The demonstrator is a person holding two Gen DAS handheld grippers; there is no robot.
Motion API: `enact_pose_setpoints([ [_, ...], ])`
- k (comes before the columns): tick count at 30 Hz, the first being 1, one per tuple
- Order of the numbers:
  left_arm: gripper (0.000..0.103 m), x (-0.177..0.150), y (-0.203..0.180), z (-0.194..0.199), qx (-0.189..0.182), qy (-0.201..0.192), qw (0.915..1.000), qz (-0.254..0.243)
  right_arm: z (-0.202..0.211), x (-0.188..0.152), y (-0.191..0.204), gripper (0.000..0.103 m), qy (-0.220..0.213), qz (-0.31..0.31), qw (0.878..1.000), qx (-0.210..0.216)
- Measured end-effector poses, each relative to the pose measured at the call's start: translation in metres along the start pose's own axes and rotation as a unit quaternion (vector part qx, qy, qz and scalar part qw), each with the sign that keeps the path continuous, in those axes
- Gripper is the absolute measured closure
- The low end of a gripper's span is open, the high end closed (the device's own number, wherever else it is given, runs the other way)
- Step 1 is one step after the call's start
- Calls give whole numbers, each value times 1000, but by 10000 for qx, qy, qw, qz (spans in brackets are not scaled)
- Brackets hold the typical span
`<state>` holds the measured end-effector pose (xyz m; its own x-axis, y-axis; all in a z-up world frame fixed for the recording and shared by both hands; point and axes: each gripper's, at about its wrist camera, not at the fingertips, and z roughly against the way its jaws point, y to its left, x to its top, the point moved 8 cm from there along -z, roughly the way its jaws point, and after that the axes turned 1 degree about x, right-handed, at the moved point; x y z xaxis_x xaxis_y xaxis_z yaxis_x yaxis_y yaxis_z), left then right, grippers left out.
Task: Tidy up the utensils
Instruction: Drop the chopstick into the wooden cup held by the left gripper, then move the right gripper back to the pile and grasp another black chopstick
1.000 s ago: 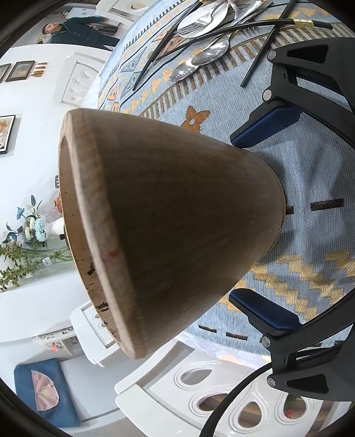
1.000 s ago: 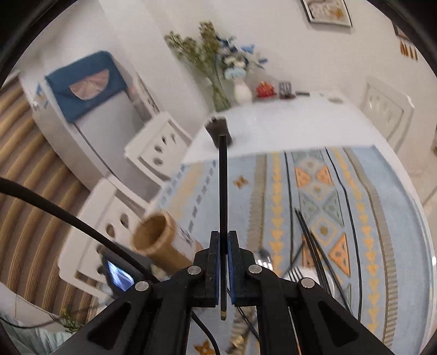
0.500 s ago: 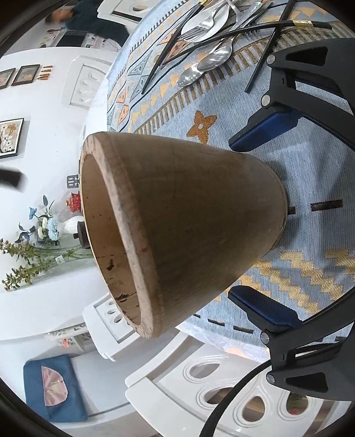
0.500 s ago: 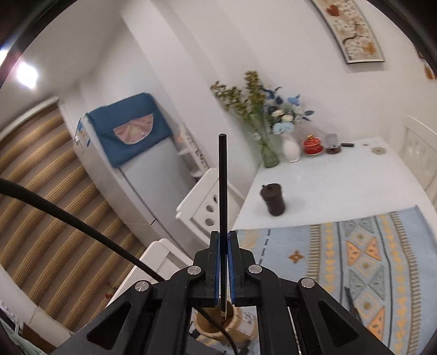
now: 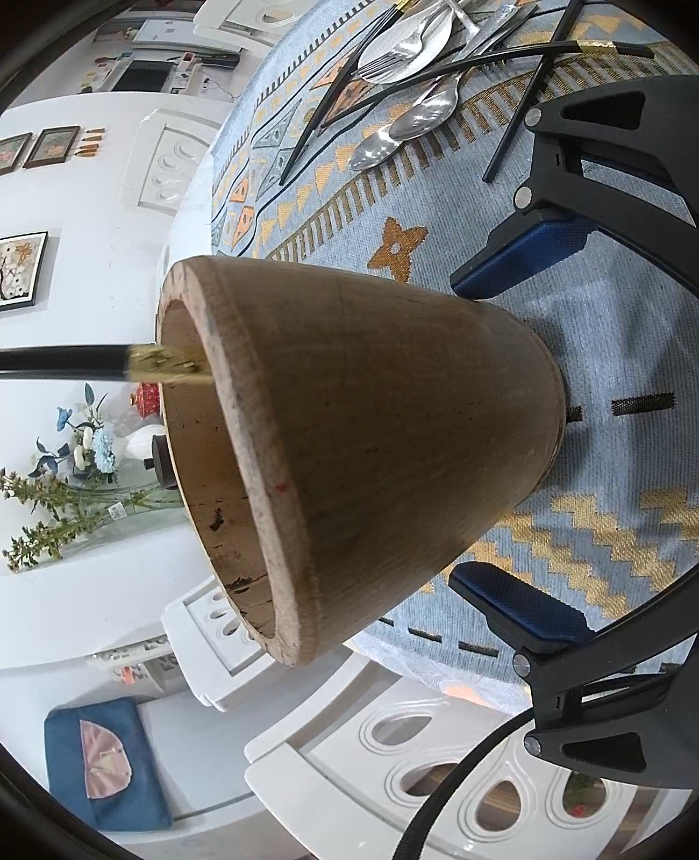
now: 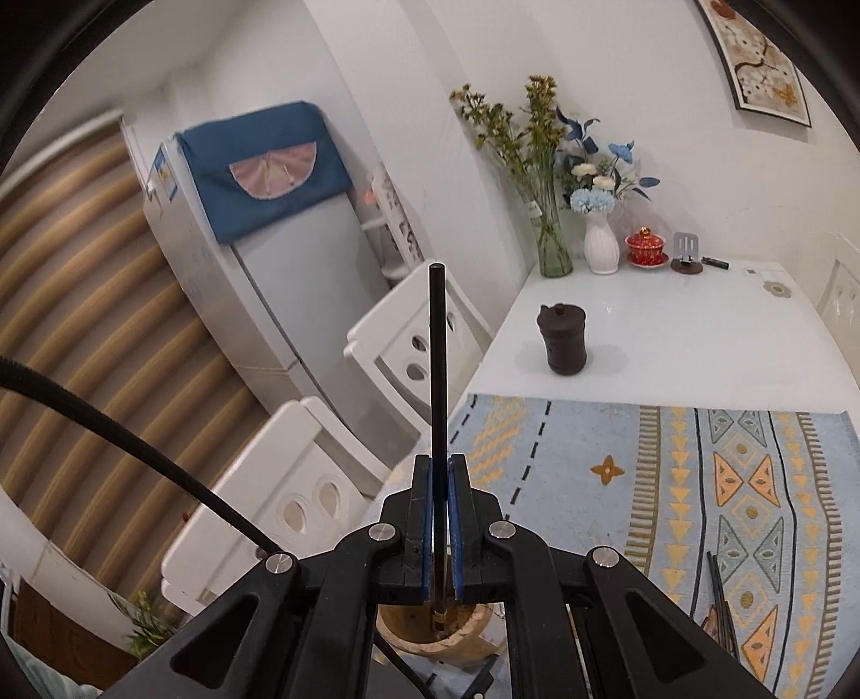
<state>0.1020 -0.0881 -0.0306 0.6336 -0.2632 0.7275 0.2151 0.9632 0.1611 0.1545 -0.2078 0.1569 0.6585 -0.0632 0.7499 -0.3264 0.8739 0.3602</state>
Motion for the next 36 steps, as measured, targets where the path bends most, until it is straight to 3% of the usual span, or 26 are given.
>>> enact_pose_setpoints([
  [13, 5, 0, 0, 0, -1, -4, 10000, 2, -24, -15, 3, 95, 618, 112, 9980, -15],
  [18, 4, 1, 1, 0, 4, -10, 10000, 6, -22, -15, 2, 71, 575, 32, 9983, 21],
  [29, 4, 0, 0, 0, 8, -15, 10000, 6, 3, -12, -28, 70, 410, -401, 9983, -117],
  [36, 4, 1, 1, 0, 20, -22, 10000, -1, 24, -37, -58, 70, 547, -619, 9954, -484],
])
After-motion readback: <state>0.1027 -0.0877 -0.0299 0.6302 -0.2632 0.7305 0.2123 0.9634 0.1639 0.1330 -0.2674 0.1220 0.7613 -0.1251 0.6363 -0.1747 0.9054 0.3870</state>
